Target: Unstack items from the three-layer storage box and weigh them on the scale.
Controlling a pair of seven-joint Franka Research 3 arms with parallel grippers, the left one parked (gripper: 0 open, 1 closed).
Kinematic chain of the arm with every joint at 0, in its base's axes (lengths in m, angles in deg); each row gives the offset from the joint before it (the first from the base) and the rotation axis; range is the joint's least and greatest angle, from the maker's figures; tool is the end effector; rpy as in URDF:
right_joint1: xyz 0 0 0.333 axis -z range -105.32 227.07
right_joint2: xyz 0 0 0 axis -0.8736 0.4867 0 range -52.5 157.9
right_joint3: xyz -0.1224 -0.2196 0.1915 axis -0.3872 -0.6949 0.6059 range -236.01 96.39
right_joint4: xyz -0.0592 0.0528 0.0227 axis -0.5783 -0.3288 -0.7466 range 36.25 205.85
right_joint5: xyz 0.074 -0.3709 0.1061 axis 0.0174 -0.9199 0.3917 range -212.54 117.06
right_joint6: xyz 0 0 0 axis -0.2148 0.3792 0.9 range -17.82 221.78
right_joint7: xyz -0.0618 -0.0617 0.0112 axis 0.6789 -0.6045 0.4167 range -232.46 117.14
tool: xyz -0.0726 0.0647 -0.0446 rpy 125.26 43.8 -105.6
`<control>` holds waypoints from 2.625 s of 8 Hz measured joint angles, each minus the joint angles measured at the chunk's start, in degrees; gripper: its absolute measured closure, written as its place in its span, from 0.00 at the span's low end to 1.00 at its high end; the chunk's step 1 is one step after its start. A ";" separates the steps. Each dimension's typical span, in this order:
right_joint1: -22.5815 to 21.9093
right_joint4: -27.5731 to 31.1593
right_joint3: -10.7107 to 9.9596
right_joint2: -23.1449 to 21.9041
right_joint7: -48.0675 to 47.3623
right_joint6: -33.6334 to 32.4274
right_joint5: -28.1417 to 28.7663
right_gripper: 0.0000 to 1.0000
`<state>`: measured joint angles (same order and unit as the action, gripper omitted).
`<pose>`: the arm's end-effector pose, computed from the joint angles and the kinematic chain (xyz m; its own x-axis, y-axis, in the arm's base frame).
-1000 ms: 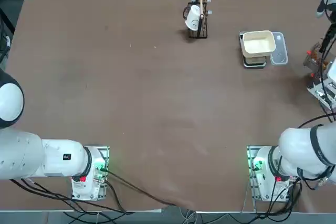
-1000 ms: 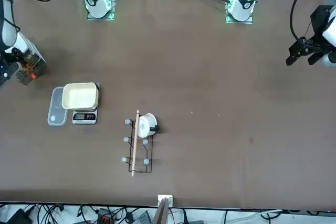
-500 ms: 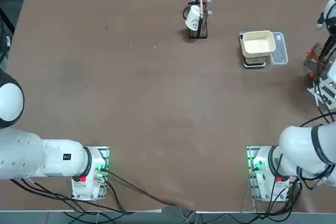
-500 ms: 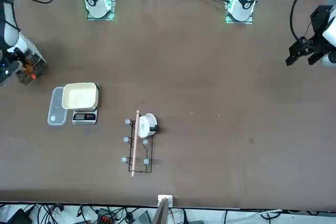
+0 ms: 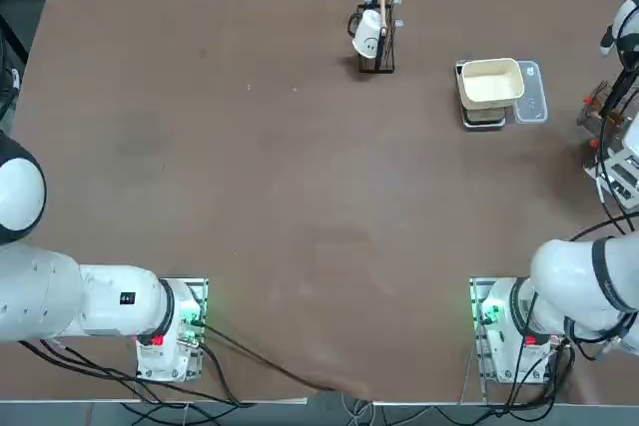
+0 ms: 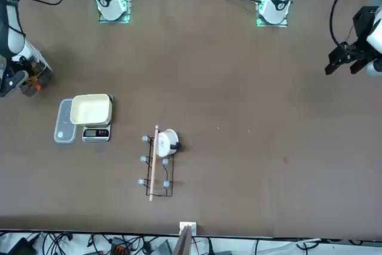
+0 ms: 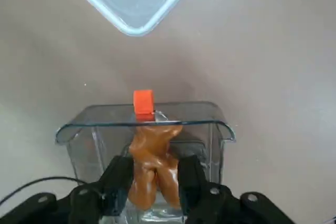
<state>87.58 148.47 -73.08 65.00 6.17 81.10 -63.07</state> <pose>0.4856 -0.2914 0.3176 0.7016 0.6670 -0.2508 0.6825 -0.7302 -0.0326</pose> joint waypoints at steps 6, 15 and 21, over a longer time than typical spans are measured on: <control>0.07 0.96 0.00 1.52 -0.01 3.36 0.70 0.45; 1.15 2.09 0.28 -0.36 -0.15 1.20 0.84 0.65; -4.15 -4.91 1.78 -8.39 -4.37 -13.30 13.35 0.65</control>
<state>83.43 143.56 -71.30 56.61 1.80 67.80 -49.73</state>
